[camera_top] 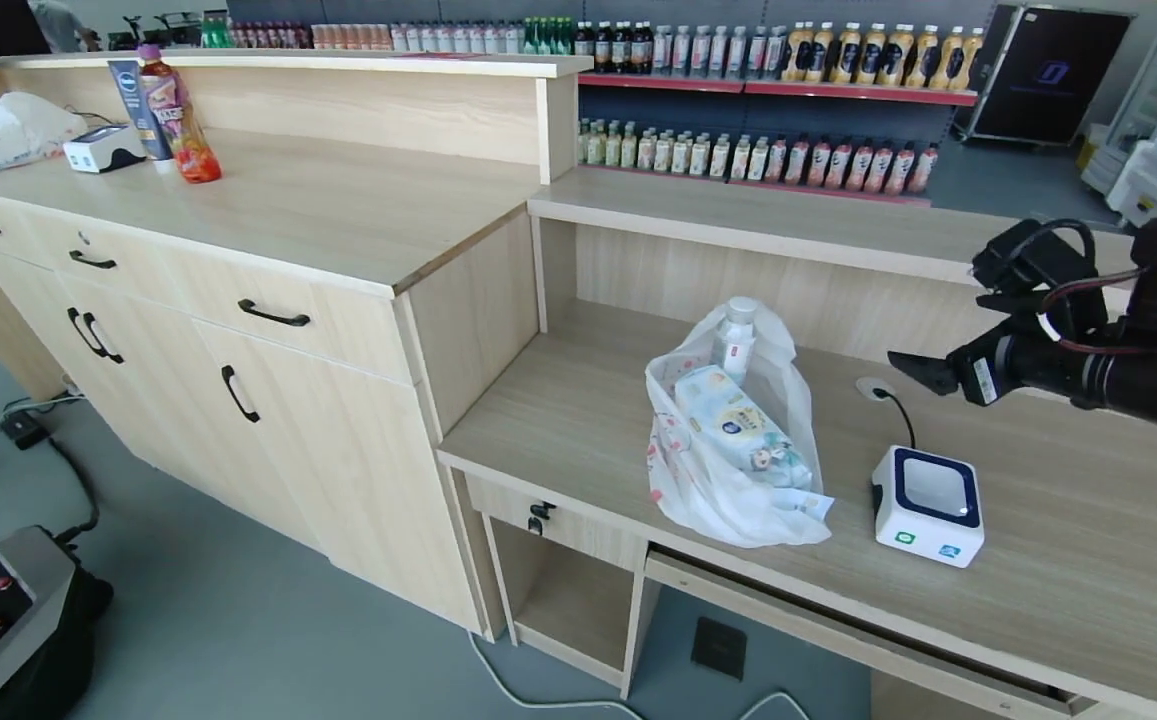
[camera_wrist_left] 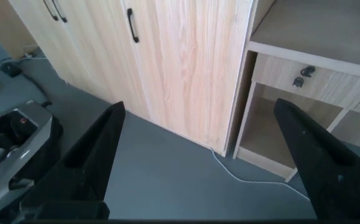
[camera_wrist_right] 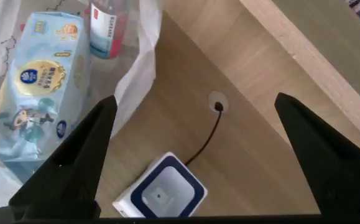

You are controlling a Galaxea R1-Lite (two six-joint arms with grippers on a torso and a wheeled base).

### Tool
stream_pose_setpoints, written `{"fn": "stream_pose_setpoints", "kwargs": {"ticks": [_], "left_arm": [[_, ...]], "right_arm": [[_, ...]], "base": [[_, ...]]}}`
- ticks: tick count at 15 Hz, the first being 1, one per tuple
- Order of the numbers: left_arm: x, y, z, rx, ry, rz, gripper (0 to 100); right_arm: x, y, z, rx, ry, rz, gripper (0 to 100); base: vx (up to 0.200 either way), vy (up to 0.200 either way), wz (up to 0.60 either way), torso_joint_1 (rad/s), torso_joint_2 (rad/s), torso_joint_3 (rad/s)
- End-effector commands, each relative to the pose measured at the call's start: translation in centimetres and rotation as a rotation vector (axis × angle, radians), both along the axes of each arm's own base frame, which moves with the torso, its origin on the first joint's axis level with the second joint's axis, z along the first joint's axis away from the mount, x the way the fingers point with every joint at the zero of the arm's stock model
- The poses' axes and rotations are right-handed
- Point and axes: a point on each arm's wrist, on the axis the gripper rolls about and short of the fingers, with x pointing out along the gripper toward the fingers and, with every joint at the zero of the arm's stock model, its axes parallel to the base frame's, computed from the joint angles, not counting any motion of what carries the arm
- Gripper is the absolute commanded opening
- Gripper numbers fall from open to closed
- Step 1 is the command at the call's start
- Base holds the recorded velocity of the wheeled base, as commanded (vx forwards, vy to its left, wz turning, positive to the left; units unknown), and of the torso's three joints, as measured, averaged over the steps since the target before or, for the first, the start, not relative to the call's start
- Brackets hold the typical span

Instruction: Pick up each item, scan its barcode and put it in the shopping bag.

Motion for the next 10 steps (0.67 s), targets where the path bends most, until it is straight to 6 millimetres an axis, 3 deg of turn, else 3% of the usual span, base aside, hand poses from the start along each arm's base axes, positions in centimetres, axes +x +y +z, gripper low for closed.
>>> {"fn": "stream_pose_setpoints", "kwargs": {"ticks": [1,4,6,7,8,10], "left_arm": [[0.0,0.0,0.0,0.0,0.0,0.001,100],[0.0,0.0,0.0,0.0,0.0,0.001,100],[0.0,0.0,0.0,0.0,0.0,0.001,100],[0.0,0.0,0.0,0.0,0.0,0.001,100],[0.0,0.0,0.0,0.0,0.0,0.001,100],[0.0,0.0,0.0,0.0,0.0,0.001,100]], "right_arm": [[-2.6,-0.4,6.5,0.066,-0.124,-0.117,100],[-6.5,-2.2,11.2,0.134,-0.147,-0.276,100],[-8.6,-3.6,12.6,0.153,-0.151,-0.364,100],[-10.6,-4.8,13.0,0.173,-0.142,-0.442,100],[-12.0,-5.4,12.2,0.191,-0.11,-0.49,100],[-14.5,-6.1,8.4,0.218,-0.048,-0.571,100]], "base": [[0.0,0.0,-0.6,-0.149,0.38,0.227],[0.0,0.0,-0.6,-0.176,0.42,0.258],[0.0,0.0,-0.6,-0.21,0.54,0.322],[0.0,0.0,-0.6,-0.217,0.55,0.344],[0.0,0.0,-0.6,-0.217,0.55,0.344],[0.0,0.0,0.0,-0.193,0.52,0.322]]}}
